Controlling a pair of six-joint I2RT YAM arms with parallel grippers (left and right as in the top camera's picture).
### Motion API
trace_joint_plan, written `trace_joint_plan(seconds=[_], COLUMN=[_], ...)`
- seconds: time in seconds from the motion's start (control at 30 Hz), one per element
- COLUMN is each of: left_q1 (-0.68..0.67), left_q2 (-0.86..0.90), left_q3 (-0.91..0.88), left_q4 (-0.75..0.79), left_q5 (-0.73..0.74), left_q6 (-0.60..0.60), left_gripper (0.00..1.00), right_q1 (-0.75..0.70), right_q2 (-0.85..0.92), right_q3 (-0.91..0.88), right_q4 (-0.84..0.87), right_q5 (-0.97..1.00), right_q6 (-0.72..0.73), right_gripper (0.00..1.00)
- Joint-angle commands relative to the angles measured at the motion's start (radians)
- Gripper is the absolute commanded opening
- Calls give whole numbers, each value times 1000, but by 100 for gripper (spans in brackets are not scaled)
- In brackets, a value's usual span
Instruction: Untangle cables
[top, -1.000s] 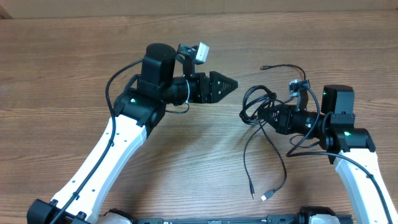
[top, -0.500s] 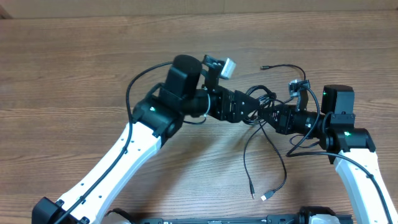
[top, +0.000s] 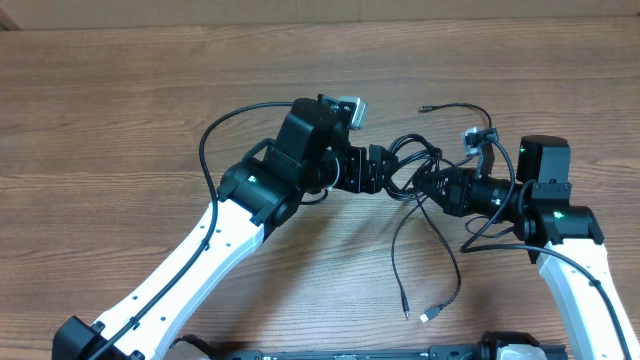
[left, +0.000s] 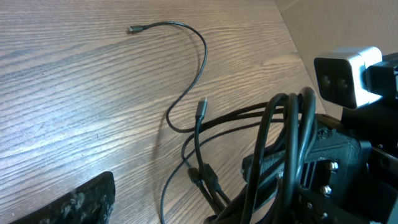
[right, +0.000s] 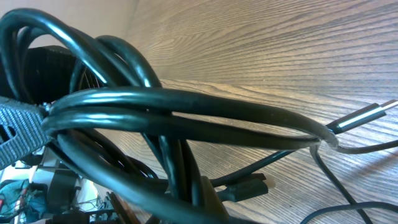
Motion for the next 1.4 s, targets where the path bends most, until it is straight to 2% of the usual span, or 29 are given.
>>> trace_joint_plan(seconds=[0.0, 0.27, 0.57, 1.13, 1.37], left_q1=[-3, -3, -8, -74, -74], left_q2=[-4, -4, -4, -4, -4], left_q3=[14, 14, 13, 13, 13], left_q4=[8, 8, -11, -74, -87], left_q5=[-29, -56, -106, -101, -26], left_q6=[5, 5, 11, 138, 206], left_gripper=[82, 81, 75, 76, 82], right_q1=[-2, -2, -2, -2, -2], right_q2=[-2, -2, -2, -2, -2], right_q3=[5, 5, 5, 5, 5], right_q4=[15, 37, 68, 104, 105], right_q5=[-66, -148, -219, -307, -311], right_q6=[2, -1, -1, -2, -2], right_gripper=[4, 4, 4, 4, 4])
